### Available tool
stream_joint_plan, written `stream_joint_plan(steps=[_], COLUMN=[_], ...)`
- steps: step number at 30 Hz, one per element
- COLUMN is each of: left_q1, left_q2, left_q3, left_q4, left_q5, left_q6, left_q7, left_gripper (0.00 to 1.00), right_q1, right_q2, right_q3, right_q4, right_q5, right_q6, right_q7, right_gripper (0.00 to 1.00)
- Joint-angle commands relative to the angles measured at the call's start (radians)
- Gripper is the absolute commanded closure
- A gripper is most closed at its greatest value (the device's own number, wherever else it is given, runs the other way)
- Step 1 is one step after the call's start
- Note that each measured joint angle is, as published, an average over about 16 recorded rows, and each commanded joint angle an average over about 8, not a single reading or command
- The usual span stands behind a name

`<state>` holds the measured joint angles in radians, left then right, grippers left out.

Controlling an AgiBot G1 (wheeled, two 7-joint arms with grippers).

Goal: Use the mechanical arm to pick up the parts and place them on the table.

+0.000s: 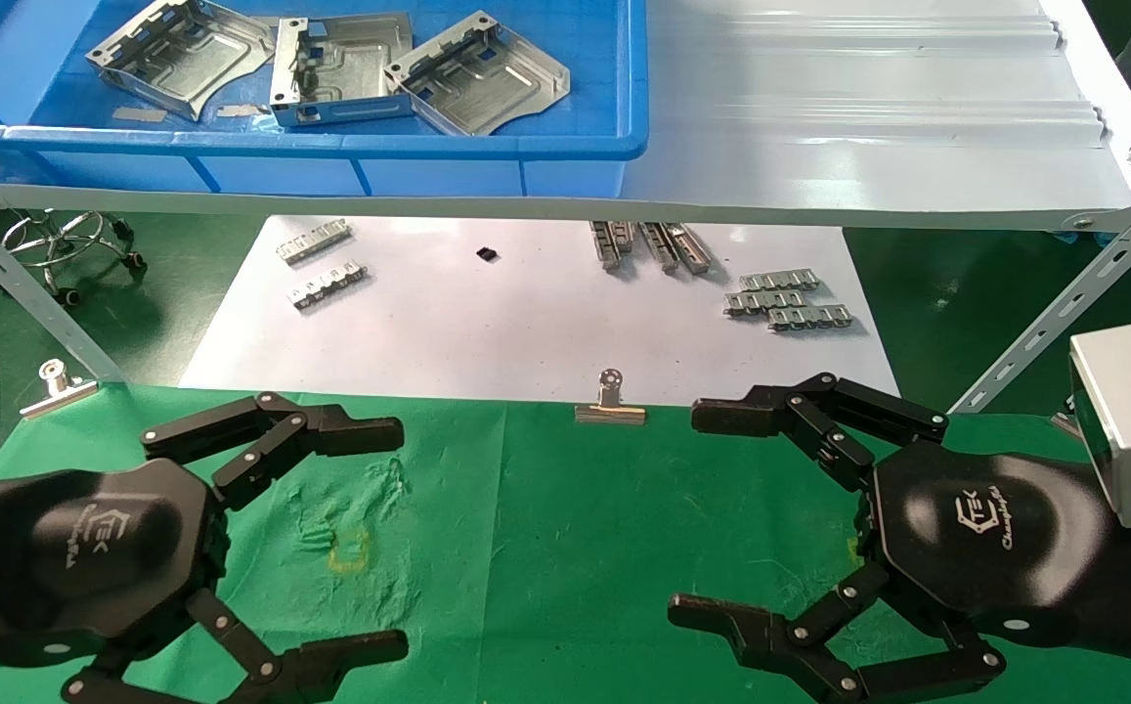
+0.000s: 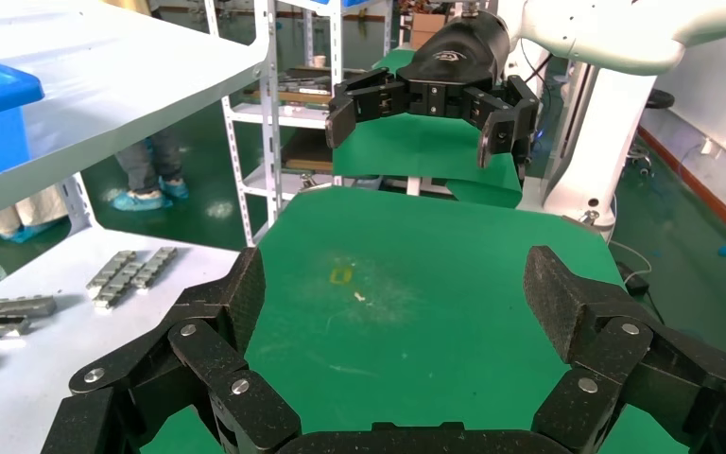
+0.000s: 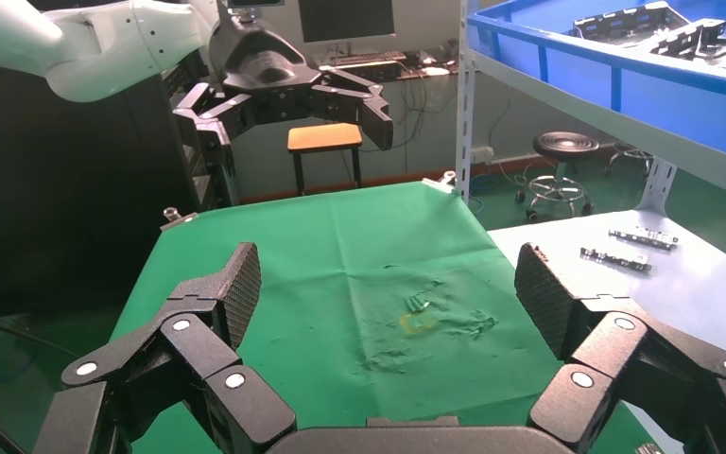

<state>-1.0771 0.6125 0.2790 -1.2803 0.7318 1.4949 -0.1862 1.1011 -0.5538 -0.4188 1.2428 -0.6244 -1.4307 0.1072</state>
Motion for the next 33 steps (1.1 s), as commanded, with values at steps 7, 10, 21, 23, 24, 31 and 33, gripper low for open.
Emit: stream_joint_plan(steps=[7, 10, 21, 23, 24, 31, 33], left_q1=[0.000, 0.000, -0.001, -0.003, -0.005, -0.034, -0.048], left_q2=[0.000, 0.000, 0.001, 0.003, 0.006, 0.039, 0.054], left_q3=[0.000, 0.000, -0.001, -0.003, -0.005, -0.011, -0.011], left_q4=[0.000, 0.000, 0.000, 0.002, 0.005, 0.035, 0.048], left_q5=[0.000, 0.000, 0.000, -0.001, -0.001, 0.007, 0.013], left_q6=[0.000, 0.000, -0.003, -0.010, -0.016, -0.085, -0.111], left_q7=[0.000, 0.000, 0.001, 0.001, 0.002, -0.006, -0.011], left_gripper=[0.00, 0.00, 0.00, 0.00, 0.00, 0.00, 0.00], right_q1=[0.000, 0.000, 0.000, 0.000, 0.000, 0.000, 0.000], right_q2=[0.000, 0.000, 0.000, 0.000, 0.000, 0.000, 0.000], right_q3=[0.000, 0.000, 0.000, 0.000, 0.000, 0.000, 0.000], right_q4=[0.000, 0.000, 0.000, 0.000, 0.000, 0.000, 0.000], right_q5=[0.000, 0.000, 0.000, 0.000, 0.000, 0.000, 0.000], right_q6=[0.000, 0.000, 0.000, 0.000, 0.000, 0.000, 0.000], right_q7=[0.000, 0.000, 0.000, 0.000, 0.000, 0.000, 0.000], right_gripper=[0.00, 0.00, 1.00, 1.00, 1.00, 1.00, 1.00])
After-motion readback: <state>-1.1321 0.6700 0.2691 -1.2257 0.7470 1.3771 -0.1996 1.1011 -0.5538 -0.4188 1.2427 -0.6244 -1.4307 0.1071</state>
